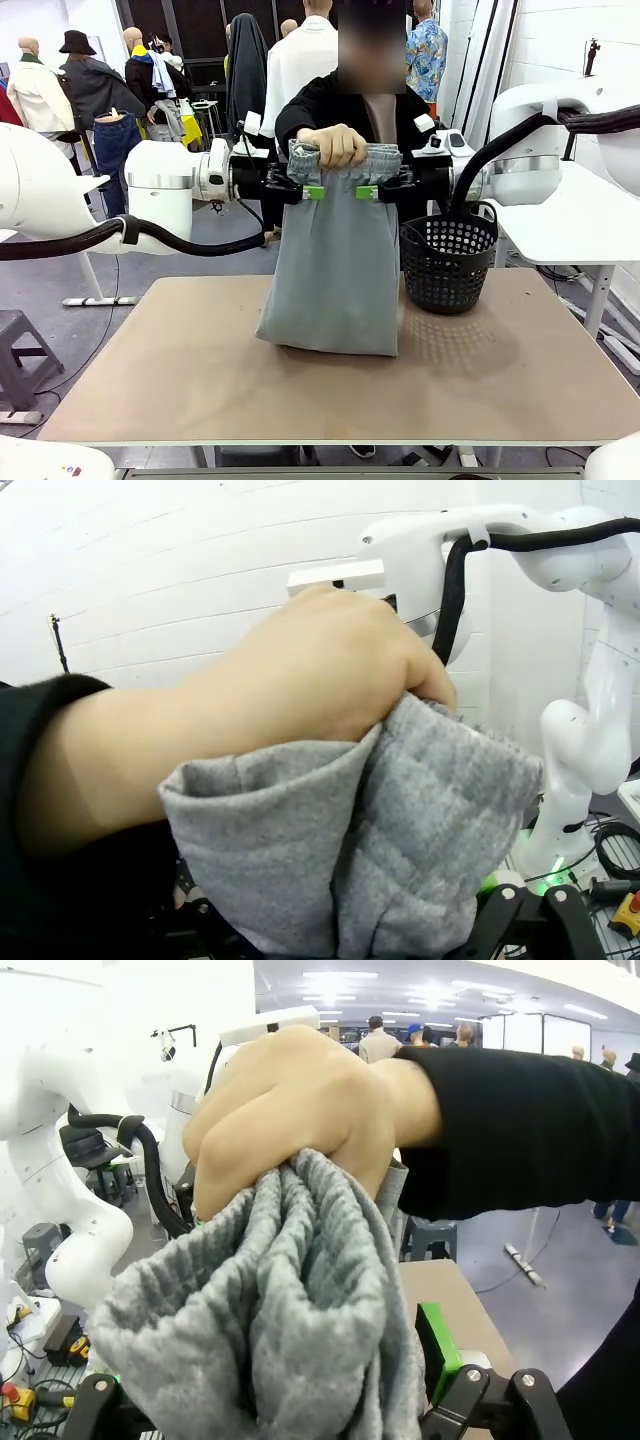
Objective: Fold the training pants.
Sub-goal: Release the ends of the Training pants and then grab the overlapped ends.
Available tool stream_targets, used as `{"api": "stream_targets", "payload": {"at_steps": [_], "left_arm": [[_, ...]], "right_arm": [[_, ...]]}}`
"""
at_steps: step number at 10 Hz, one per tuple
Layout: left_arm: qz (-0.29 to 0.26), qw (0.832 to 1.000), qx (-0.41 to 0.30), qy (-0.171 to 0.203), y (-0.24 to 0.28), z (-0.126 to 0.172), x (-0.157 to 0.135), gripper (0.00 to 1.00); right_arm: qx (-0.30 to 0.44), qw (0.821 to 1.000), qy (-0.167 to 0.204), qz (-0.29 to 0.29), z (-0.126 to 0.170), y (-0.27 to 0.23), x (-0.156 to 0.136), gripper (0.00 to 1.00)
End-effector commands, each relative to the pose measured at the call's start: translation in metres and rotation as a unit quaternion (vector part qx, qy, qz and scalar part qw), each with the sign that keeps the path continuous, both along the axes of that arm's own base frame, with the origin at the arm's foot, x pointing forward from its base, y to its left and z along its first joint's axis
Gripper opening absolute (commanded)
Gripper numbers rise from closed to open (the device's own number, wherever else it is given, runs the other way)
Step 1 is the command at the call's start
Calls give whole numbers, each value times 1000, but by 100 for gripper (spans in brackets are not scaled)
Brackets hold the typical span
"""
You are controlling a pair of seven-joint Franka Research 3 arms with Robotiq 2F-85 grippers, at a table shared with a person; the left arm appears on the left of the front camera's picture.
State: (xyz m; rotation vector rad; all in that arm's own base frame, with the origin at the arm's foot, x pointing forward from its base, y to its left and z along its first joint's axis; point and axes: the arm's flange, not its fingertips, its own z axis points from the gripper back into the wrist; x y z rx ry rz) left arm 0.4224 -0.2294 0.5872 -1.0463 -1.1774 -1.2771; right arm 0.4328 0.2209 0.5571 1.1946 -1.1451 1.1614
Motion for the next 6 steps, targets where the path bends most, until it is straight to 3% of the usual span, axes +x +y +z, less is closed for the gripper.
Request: {"api": "stream_targets", "payload": {"at_steps": [1,6], "left_arm": [[-17,1000,2,14,-5,5,2,100],[-20,999,7,37,-20,-5,2,100]], "right_arm": [[-2,1000,17,-1,2,12,8,100],[20,999,25,-5,0,17,13,100]]}}
